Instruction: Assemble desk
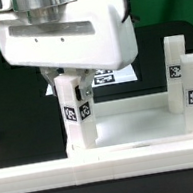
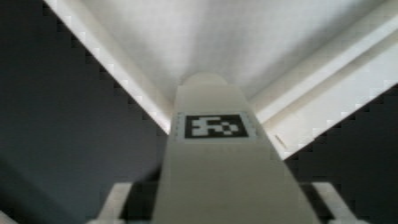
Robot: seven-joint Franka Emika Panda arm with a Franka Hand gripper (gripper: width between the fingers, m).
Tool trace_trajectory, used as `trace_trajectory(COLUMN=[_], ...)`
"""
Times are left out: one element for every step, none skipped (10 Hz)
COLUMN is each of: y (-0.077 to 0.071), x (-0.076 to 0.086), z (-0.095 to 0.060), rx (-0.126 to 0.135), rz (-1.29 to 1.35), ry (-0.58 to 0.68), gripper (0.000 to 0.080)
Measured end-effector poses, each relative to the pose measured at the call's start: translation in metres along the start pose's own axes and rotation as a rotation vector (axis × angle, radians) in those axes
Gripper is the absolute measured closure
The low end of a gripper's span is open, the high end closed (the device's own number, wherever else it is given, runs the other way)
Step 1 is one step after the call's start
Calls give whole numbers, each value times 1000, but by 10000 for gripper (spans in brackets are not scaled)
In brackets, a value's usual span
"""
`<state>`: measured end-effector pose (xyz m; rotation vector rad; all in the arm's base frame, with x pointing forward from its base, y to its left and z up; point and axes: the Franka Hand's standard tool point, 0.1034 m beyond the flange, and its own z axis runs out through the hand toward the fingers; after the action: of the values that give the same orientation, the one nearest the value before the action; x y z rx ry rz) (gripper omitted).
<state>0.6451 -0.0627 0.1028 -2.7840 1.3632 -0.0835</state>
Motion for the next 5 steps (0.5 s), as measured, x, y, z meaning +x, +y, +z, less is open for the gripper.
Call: trace_trajectory(y=[0,0,0,0,0], x=[0,0,0,0,0], z=[0,0,0,0,0], rx=[-2,-2,-2,-2,-3], rz=[61,117,181,193,137], ry=[0,-1,0,0,0], gripper=[511,509,509,509,509])
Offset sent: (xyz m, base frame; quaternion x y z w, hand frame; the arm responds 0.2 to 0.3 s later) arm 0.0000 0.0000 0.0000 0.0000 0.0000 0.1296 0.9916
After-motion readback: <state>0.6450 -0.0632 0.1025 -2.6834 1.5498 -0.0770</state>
